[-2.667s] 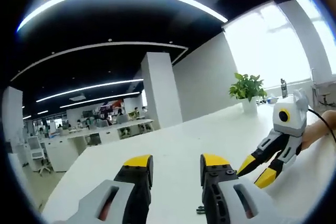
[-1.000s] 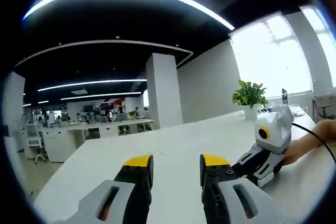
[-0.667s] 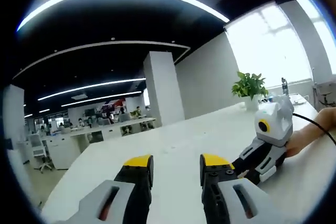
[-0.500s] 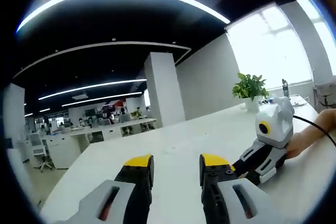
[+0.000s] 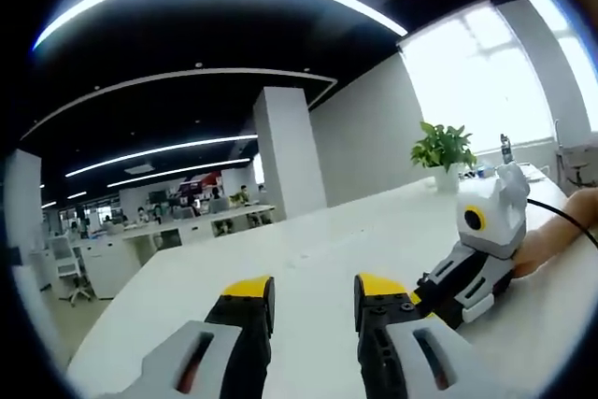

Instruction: Snap the two parts of the plastic buckle together until the buckle closes and remains connected.

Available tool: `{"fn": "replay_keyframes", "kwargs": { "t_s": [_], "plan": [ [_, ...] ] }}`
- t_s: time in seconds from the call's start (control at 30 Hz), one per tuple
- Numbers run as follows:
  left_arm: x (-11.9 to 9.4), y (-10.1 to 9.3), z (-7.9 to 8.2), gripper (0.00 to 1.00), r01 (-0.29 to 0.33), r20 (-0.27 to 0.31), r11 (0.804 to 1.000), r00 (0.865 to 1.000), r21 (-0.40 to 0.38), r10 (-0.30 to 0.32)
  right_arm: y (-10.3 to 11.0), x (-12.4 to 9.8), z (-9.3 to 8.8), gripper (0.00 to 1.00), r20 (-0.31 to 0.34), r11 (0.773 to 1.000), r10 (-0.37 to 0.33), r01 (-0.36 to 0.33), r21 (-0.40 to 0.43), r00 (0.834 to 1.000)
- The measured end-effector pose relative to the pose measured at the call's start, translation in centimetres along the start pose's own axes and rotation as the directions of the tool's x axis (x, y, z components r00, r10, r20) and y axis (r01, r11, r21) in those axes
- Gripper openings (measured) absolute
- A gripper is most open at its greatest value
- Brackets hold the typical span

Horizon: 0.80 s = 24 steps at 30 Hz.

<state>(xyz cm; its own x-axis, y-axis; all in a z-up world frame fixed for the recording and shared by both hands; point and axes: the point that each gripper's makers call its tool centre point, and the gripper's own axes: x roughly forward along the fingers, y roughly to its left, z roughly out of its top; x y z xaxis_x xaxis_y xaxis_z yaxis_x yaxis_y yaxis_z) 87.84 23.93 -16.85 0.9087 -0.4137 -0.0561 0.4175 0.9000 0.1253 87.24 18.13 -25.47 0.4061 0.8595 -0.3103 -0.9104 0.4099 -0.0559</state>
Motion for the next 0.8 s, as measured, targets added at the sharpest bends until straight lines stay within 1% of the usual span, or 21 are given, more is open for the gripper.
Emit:
{"fn": "replay_keyframes", "kwargs": {
  "t_s": [0.07,0.27,0.57,0.8],
  "plan": [
    [0.00,-0.03,-0.05,0.29,0.005,-0.001,1.000,1.000,-0.004,-0.005,-0.06,0.02,0.01,0.14,0.002,1.000,-0.001,0.001,0.007,1.000],
    [-0.05,0.08,0.26,0.29,-0.002,0.024,1.000,1.000,-0.023,0.002,-0.14,-0.04,0.02,0.14,0.007,1.000,-0.001,0.001,0.013,1.000],
    [0.07,0.25,-0.49,0.29,-0.008,0.005,0.999,1.000,-0.045,0.008,-0.07,-0.40,0.06,0.13,0.017,1.000,0.004,-0.004,0.019,1.000],
    [-0.25,0.56,-0.14,0.29,-0.017,0.016,0.999,1.000,-0.046,0.017,0.21,-0.64,0.24,0.13,0.033,1.000,0.022,-0.023,0.021,0.999]
  ]
}}
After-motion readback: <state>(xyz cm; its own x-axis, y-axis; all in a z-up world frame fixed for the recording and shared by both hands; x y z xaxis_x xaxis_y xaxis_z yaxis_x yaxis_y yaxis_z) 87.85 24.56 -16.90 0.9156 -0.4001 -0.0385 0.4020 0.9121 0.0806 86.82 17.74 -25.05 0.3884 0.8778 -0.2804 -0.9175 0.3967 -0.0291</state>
